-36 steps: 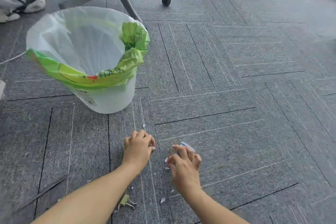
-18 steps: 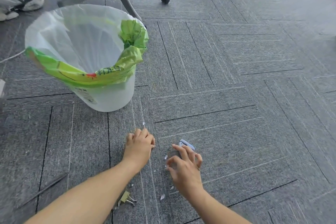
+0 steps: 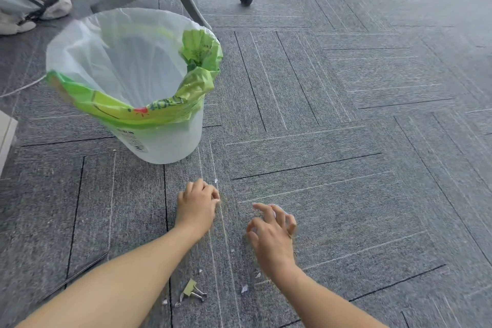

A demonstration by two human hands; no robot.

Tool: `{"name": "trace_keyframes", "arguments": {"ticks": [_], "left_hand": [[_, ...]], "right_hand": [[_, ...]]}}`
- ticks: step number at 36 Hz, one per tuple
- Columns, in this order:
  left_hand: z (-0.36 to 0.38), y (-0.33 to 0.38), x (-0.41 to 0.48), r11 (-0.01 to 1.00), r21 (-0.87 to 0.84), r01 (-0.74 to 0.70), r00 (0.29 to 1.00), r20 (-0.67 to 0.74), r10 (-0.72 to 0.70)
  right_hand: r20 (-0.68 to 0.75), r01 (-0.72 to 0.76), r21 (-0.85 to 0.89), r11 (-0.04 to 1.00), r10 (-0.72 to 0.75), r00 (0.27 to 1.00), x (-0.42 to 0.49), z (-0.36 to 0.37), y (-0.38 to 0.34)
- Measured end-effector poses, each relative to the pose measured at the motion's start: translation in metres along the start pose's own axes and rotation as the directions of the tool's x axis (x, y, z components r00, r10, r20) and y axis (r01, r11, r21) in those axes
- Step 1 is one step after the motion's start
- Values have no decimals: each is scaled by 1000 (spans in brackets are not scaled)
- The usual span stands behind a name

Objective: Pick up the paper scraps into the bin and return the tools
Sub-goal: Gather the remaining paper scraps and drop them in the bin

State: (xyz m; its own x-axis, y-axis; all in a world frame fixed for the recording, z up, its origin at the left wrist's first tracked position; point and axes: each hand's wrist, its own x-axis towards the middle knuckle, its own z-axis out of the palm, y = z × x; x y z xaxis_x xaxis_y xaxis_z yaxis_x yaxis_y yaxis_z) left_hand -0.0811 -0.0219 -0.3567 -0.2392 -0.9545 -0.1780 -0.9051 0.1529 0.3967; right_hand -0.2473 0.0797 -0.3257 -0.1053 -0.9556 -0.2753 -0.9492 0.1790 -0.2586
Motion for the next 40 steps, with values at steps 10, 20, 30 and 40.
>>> {"name": "trace_keyframes", "arguments": {"ticks": [10,20,30,40], "left_hand": [[-5,4,14,1000,4,20,999,-35,-20],[-7,2,26,999,-46,16,998,-54,-19],[-11,4,32,967,-220,131,988,-55,-147],[-16,4,31,972,-159,171,979,-82,-186]], "right_hand": [[-17,-30,-22,999,29,999,9,-4,1],[2,120,-145,982,-121,993,16,-4,3],[22,103,-59,993,-102,995,22,-11,0],[20,81,-30,996,-81,997,24,-13,1]]}}
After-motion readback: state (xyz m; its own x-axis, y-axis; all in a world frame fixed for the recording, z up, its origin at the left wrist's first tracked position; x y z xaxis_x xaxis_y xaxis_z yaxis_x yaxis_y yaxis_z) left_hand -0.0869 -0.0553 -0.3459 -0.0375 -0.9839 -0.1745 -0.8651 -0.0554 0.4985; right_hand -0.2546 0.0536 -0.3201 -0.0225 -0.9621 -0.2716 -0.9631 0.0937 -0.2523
